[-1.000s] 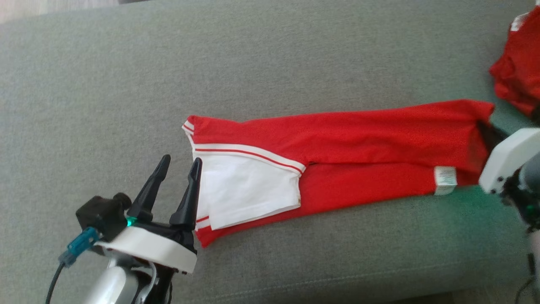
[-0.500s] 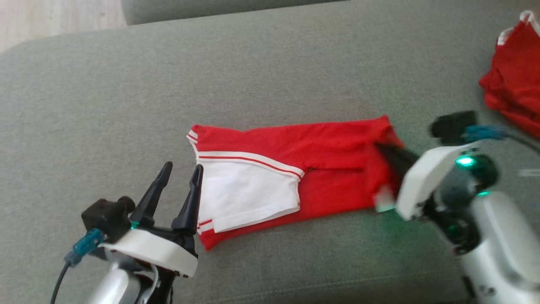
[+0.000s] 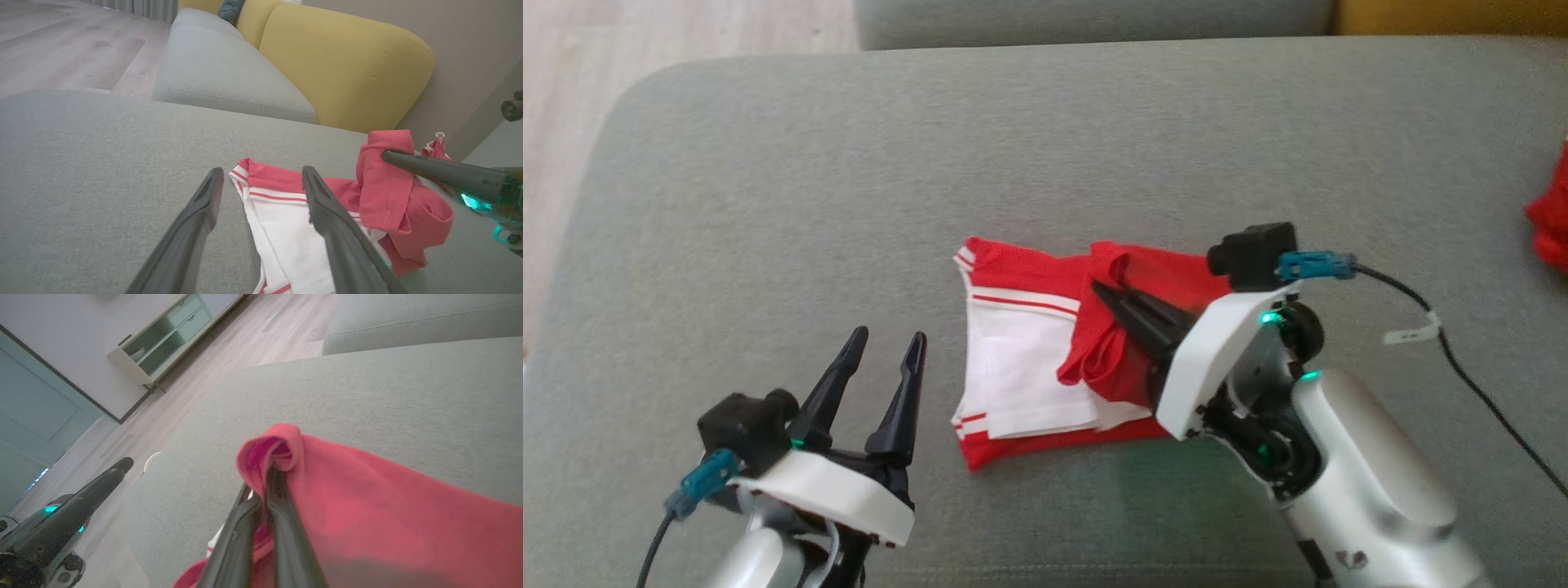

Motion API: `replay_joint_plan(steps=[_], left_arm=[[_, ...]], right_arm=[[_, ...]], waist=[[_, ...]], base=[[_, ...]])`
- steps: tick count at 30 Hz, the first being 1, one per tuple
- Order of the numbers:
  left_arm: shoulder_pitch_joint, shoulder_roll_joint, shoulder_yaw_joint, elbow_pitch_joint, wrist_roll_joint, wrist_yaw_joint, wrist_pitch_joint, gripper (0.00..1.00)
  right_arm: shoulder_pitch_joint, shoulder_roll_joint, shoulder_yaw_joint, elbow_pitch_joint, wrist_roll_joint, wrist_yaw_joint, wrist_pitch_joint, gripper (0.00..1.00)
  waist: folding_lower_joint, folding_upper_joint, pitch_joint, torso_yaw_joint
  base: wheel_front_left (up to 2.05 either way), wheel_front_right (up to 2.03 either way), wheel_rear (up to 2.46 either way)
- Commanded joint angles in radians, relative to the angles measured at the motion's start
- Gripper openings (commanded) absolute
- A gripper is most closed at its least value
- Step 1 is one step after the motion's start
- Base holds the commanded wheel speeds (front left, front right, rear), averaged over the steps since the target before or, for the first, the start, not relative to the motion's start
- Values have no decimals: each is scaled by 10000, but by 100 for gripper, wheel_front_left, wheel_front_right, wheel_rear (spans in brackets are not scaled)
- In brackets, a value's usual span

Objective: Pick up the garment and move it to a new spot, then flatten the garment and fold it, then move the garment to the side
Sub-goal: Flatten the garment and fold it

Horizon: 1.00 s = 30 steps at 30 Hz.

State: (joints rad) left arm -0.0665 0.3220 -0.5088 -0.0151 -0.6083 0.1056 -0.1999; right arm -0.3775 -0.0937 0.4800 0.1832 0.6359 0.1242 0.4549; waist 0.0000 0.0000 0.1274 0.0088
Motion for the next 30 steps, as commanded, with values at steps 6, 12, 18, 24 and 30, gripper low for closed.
replay_joint_plan(steps=[6, 12, 18, 24, 30], left_arm=[[-354, 19, 234, -140, 108, -37, -194, 100], [-435, -97, 139, 6, 92, -104, -246, 100], [-483, -181, 72, 126, 85, -145, -287, 100], [-549, -250, 36, 259, 69, -164, -325, 100], [-563, -253, 73, 328, 55, -144, -368, 100]], right_arm=[[-816, 391, 631, 719, 252, 65, -449, 0], [-1335, 429, 1020, 1721, 588, 65, -862, 0], [-1851, 432, 1620, 2579, 1048, 65, -1185, 0], [-2412, 433, 2022, 3765, 1291, 65, -1895, 100], [-2798, 433, 2279, 4392, 1726, 65, -2709, 100]], waist=[[0, 0, 0, 774], [0, 0, 57, 1247], [0, 0, 92, 1526], [0, 0, 124, 1663], [0, 0, 167, 1517]], base=[[0, 0, 0], [0, 0, 0], [0, 0, 0], [0, 0, 0], [0, 0, 0]])
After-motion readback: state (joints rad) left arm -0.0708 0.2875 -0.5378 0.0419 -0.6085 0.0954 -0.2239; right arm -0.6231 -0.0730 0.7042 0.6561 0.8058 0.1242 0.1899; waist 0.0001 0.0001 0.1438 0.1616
